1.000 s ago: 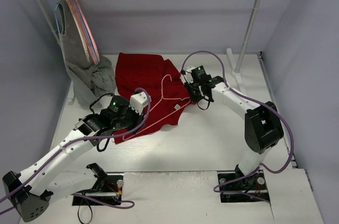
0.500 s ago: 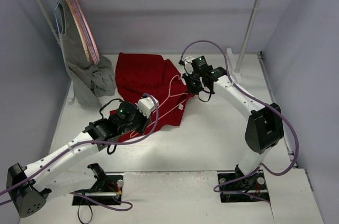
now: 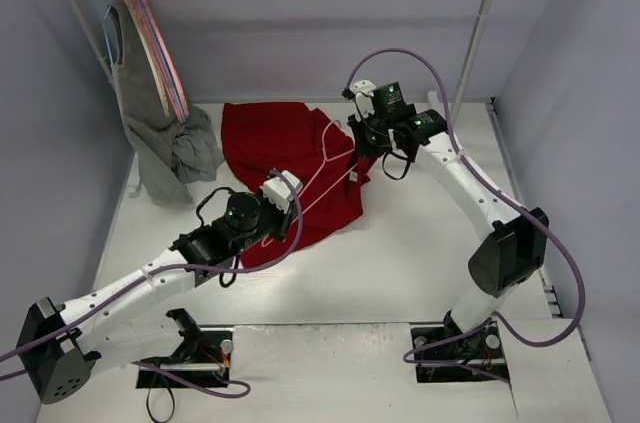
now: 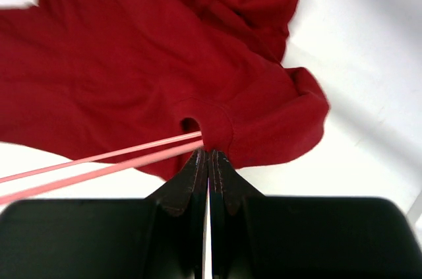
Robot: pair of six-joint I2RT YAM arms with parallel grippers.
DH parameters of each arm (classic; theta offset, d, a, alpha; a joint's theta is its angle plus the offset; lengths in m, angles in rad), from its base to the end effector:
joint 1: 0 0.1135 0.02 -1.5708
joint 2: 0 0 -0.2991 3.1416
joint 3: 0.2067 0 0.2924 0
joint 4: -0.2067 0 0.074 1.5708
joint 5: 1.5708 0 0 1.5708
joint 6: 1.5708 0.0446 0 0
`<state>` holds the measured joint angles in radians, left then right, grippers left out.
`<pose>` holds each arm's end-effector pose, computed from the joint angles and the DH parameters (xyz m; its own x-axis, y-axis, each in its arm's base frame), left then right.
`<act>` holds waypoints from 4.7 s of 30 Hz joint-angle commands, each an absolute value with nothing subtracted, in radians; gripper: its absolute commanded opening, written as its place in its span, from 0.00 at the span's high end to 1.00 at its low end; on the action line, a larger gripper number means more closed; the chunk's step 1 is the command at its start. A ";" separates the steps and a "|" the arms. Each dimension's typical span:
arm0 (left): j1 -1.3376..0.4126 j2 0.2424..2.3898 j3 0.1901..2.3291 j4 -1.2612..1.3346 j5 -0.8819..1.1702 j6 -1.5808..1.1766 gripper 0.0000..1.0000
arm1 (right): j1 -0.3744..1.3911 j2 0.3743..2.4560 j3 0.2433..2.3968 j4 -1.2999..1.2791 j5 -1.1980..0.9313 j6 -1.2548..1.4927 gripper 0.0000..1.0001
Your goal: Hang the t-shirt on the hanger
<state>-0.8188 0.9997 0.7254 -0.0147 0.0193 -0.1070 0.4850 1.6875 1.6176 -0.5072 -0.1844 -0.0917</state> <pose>0.1795 -0.1932 0.3116 -0.2729 0.1355 -0.9525 0.7178 0.6879 -0.1078 0.3883 0.2139 0.3861 -0.4262 -0.3264 -0.8437 -0.6359 0.7714 0.0229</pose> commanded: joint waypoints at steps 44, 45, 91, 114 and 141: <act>-0.877 1.223 0.897 0.706 0.029 -0.350 1.00 | 0.611 1.491 1.888 -0.428 -0.275 -0.034 0.87; -0.877 1.220 0.878 0.730 0.025 -0.356 1.00 | 0.611 1.486 1.881 -0.425 -0.264 -0.037 0.79; -0.877 1.083 0.828 0.652 0.049 -0.385 1.00 | 0.425 1.373 1.519 -0.048 -0.382 -0.655 0.30; -0.877 1.088 0.949 0.448 0.236 -0.315 1.00 | 0.428 1.448 1.577 -0.193 -0.627 -0.742 0.66; -0.747 1.166 1.454 -0.046 -0.297 -0.146 0.36 | 0.428 1.292 1.368 -0.147 -0.307 -0.822 1.00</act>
<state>-0.7513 1.1656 1.3586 -0.0601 -0.1989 -0.1913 0.4263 1.3109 1.3563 -0.2619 -0.3683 -0.8387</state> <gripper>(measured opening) 0.642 0.123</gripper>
